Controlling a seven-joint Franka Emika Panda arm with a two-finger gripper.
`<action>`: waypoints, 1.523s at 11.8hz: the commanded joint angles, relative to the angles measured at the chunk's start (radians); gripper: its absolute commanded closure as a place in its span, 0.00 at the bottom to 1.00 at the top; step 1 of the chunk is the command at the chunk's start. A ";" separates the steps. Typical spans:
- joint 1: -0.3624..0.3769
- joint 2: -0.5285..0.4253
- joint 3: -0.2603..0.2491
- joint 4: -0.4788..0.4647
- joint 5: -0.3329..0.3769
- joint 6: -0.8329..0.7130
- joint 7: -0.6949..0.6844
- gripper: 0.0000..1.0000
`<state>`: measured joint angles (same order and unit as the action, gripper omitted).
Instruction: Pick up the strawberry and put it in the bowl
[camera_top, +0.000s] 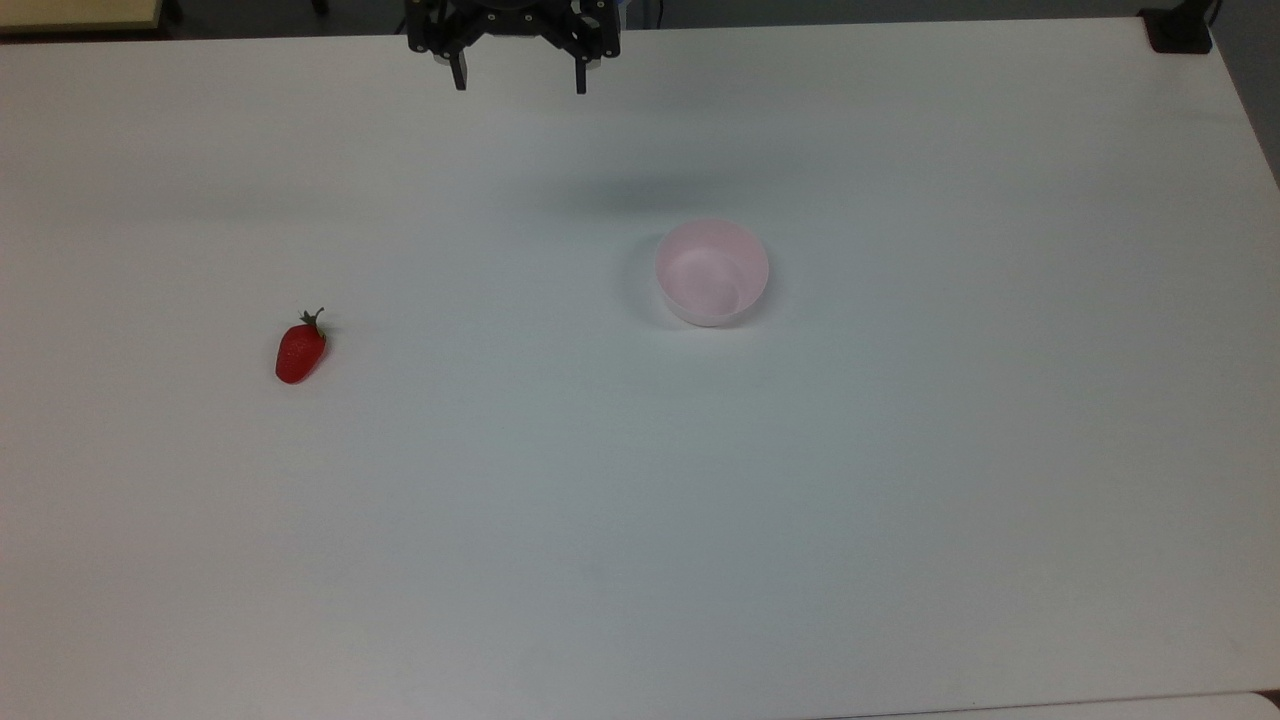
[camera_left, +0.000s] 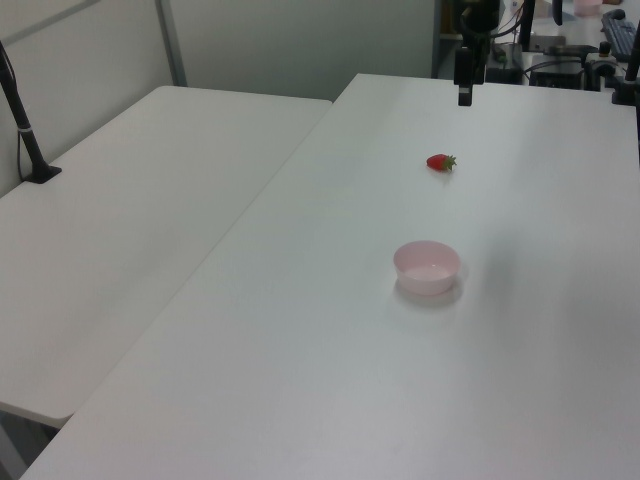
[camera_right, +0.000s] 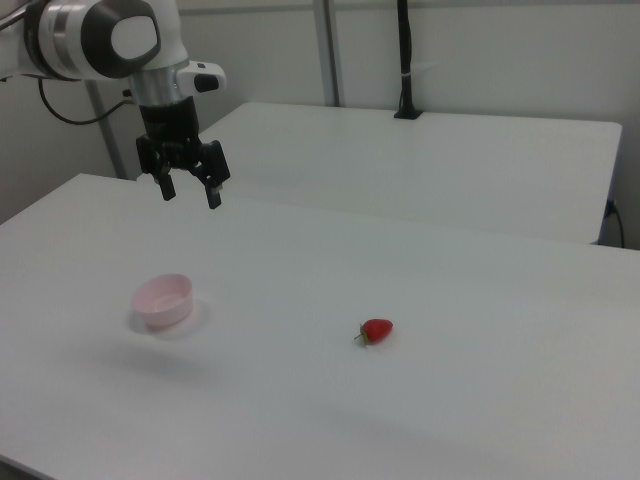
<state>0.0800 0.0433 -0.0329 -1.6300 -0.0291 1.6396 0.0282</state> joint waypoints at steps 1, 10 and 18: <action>-0.003 -0.022 -0.015 -0.013 -0.022 -0.015 -0.013 0.00; -0.008 -0.020 -0.015 -0.013 -0.022 -0.015 -0.014 0.00; -0.038 -0.003 -0.015 -0.008 -0.022 0.029 -0.010 0.00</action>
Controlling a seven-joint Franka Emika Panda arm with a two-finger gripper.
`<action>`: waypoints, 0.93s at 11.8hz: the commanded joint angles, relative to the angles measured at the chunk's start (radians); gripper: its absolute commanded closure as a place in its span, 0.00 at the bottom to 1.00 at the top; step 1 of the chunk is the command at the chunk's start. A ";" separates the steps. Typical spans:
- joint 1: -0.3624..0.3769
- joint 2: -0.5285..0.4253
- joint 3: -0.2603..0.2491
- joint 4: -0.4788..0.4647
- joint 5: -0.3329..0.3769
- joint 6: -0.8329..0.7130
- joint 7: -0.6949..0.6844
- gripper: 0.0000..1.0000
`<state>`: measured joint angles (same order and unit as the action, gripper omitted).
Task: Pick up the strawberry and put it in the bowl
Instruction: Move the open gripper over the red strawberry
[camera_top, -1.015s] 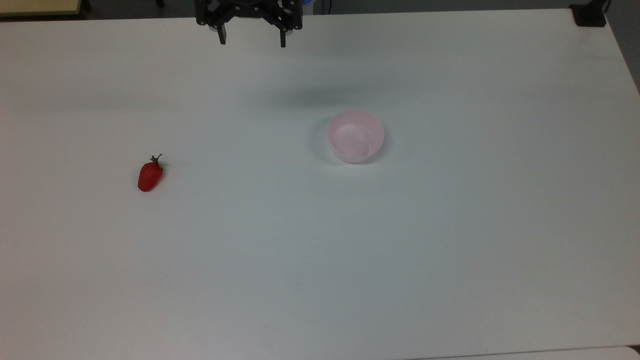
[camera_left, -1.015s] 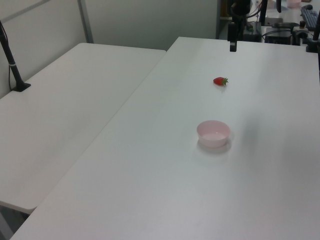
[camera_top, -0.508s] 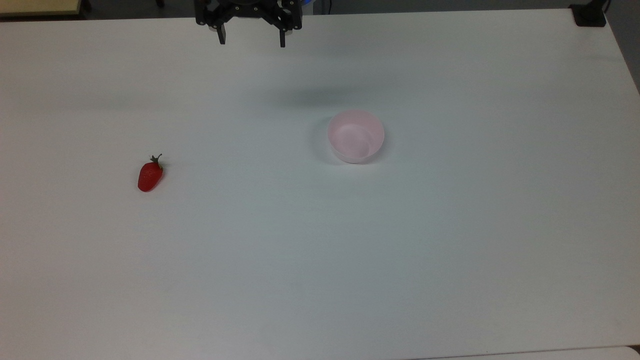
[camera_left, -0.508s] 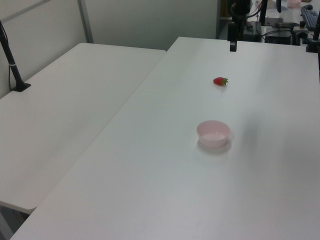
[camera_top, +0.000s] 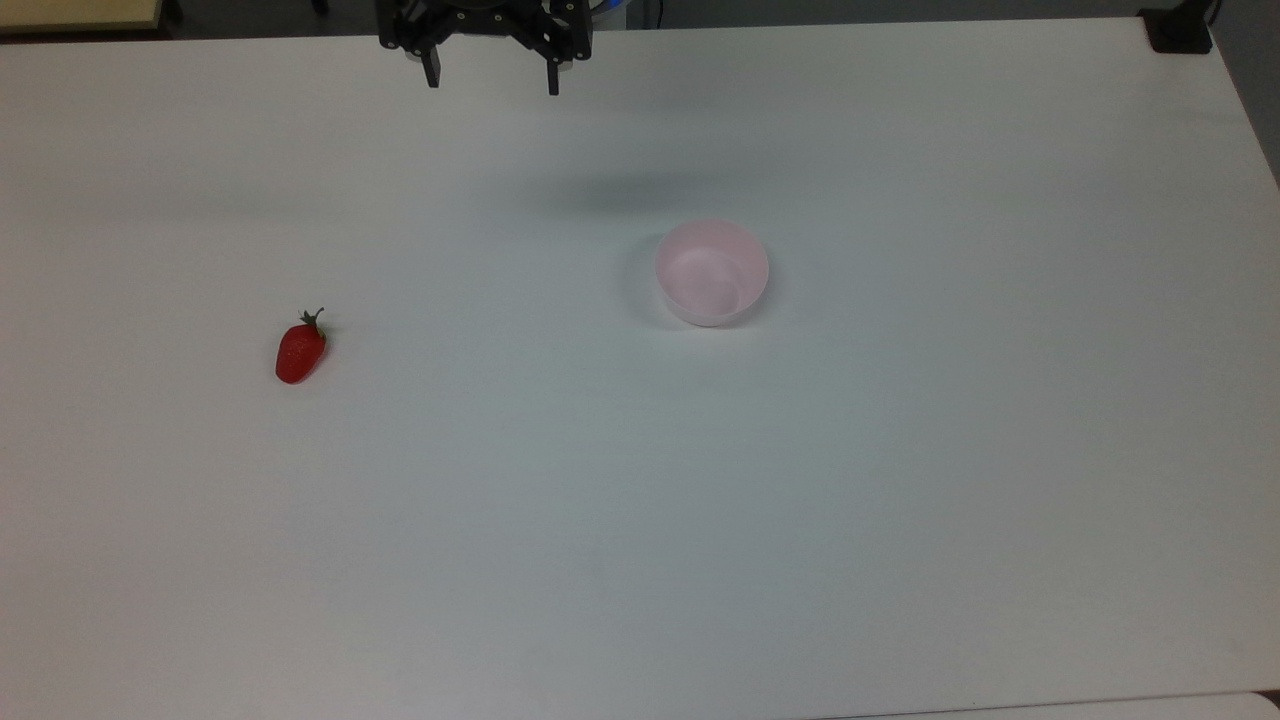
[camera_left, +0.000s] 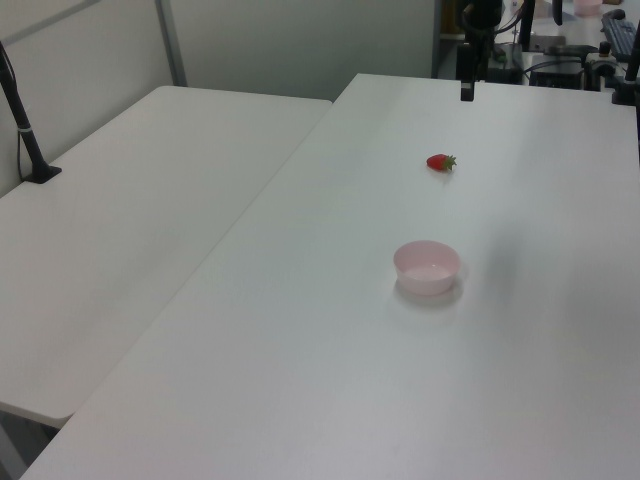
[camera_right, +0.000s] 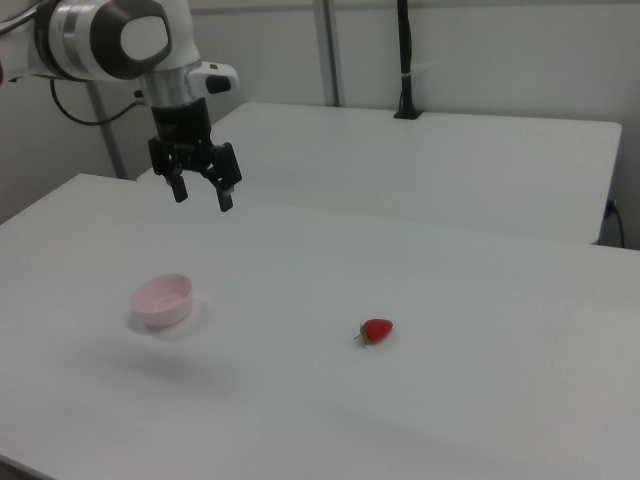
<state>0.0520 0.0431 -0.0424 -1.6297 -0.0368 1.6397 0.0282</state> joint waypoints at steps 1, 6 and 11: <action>-0.024 0.012 -0.005 -0.009 -0.014 0.040 -0.008 0.00; -0.130 0.066 -0.007 -0.009 -0.012 0.103 -0.008 0.00; -0.207 0.136 -0.007 -0.010 -0.014 0.183 -0.007 0.00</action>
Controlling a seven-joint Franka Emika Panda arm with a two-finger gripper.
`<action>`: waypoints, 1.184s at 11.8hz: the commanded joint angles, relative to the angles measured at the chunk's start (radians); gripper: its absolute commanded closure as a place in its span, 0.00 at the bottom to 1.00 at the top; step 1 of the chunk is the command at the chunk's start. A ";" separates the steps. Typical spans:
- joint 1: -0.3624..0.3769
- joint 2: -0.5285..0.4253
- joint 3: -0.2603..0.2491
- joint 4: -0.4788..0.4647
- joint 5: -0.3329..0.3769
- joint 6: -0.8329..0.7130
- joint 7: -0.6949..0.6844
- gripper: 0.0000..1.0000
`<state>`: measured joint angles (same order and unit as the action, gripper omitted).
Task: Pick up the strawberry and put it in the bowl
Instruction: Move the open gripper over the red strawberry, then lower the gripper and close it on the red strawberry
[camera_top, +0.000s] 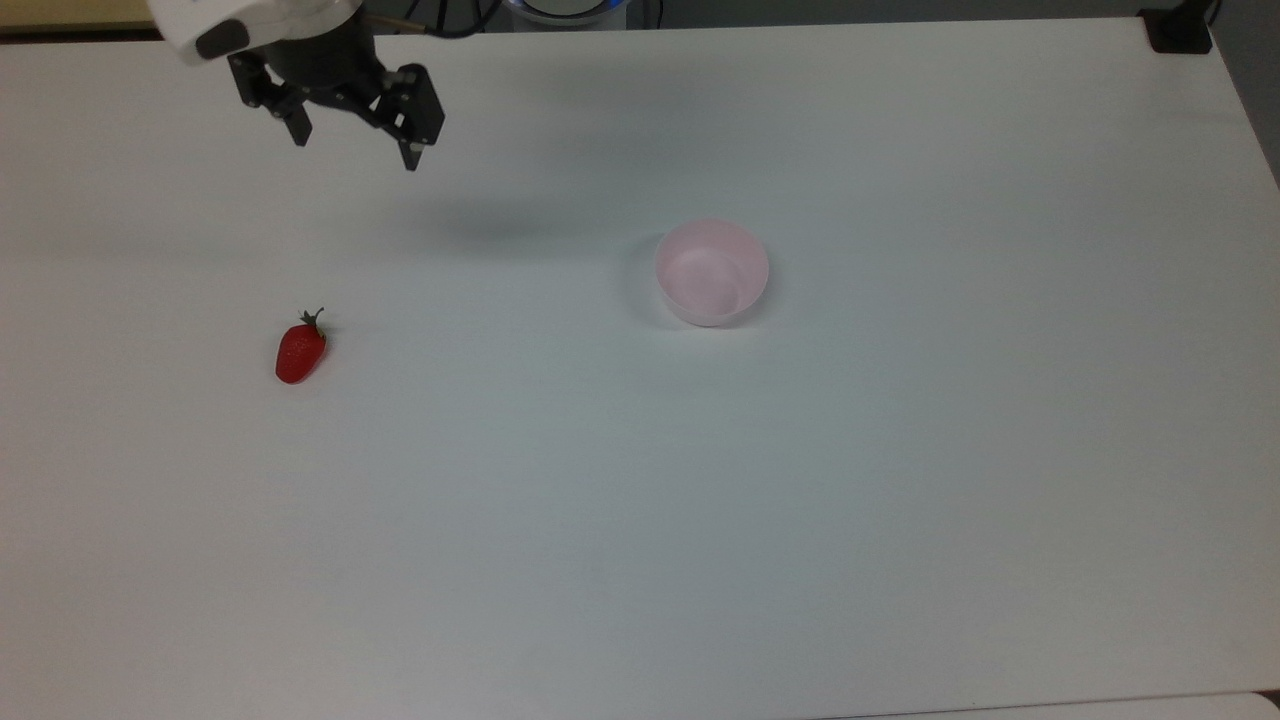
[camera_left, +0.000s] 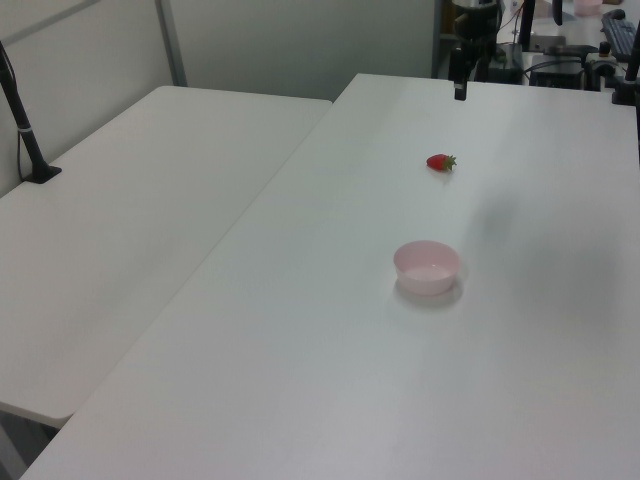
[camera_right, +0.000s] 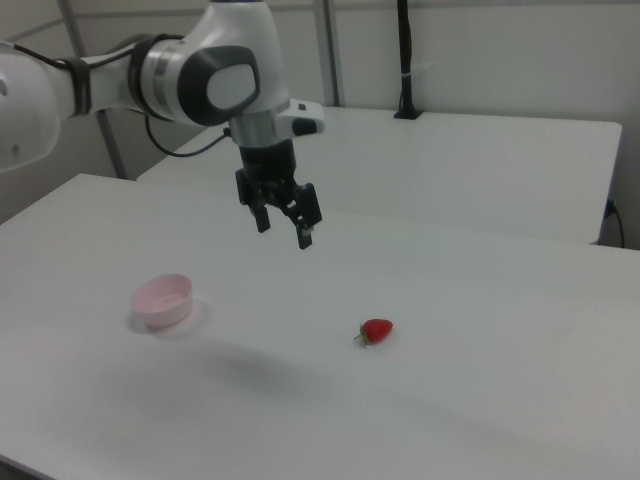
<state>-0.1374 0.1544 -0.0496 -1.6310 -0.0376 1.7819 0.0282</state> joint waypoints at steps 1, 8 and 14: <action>-0.034 0.036 0.000 -0.009 -0.013 0.062 -0.007 0.00; -0.076 0.189 0.000 -0.010 -0.047 0.186 -0.007 0.00; -0.110 0.278 0.000 -0.009 -0.033 0.318 0.294 0.07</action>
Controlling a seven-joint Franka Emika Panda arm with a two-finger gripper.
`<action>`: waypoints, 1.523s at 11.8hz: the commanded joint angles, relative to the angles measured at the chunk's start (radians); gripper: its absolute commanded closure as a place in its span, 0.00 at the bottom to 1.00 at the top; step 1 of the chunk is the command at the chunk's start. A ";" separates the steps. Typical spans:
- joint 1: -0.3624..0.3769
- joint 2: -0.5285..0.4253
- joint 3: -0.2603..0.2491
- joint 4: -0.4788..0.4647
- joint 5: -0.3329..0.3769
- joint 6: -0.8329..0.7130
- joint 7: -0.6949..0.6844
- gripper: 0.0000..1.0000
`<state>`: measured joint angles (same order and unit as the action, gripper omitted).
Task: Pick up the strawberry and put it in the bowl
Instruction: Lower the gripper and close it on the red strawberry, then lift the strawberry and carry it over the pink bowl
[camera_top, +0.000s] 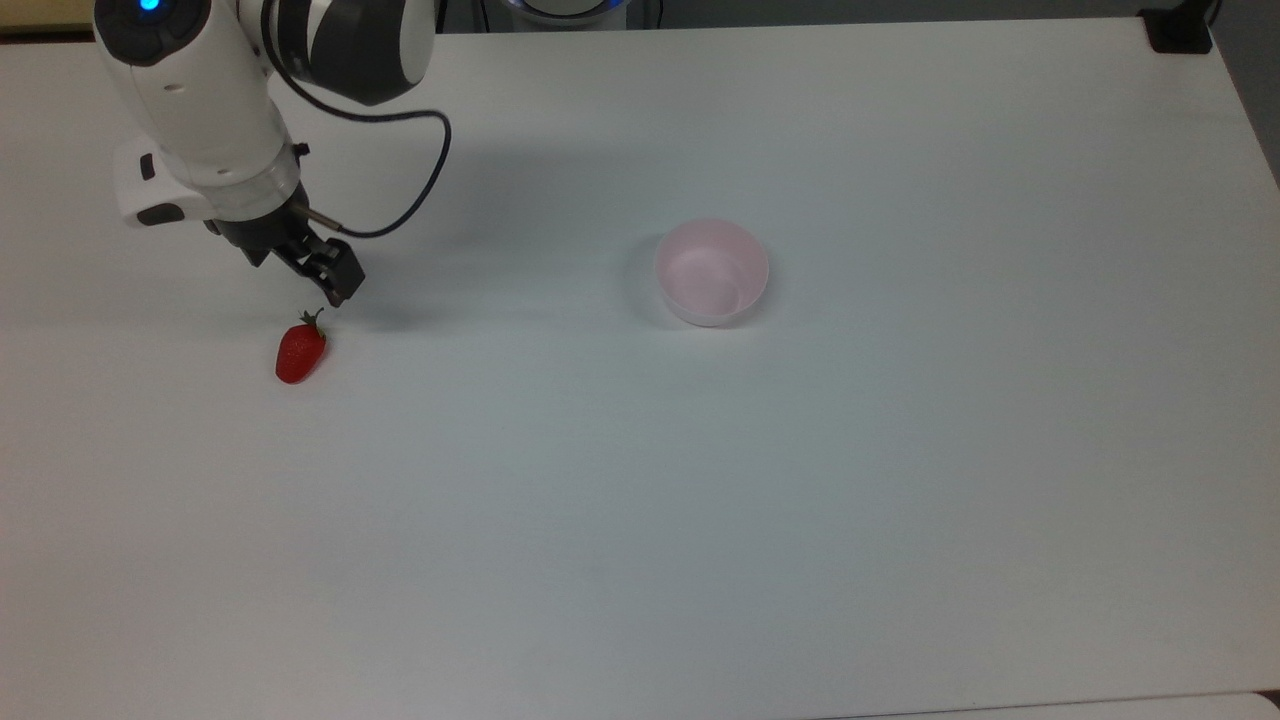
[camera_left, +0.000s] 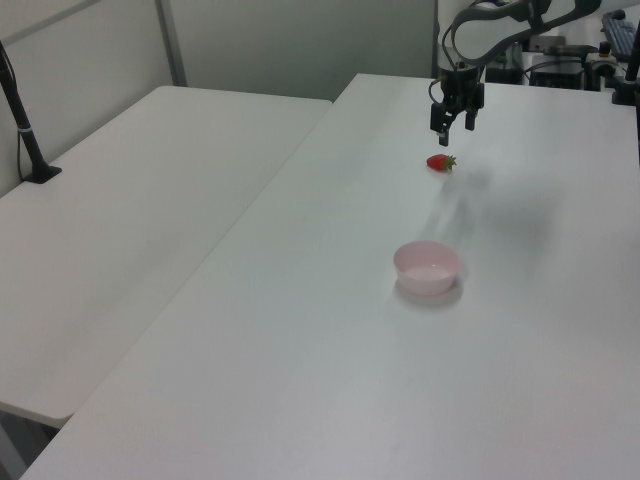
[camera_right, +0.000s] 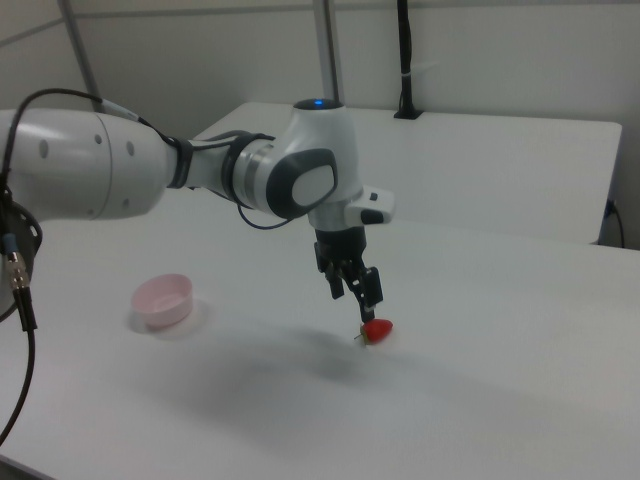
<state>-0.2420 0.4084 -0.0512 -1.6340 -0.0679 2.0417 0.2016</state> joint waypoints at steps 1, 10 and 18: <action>-0.005 0.038 0.002 -0.006 -0.003 0.078 0.131 0.07; -0.002 0.138 0.002 -0.007 -0.013 0.267 0.216 0.53; 0.166 -0.054 0.019 -0.047 -0.020 -0.053 -0.171 0.75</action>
<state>-0.1726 0.4597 -0.0251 -1.6216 -0.0770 2.0966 0.1188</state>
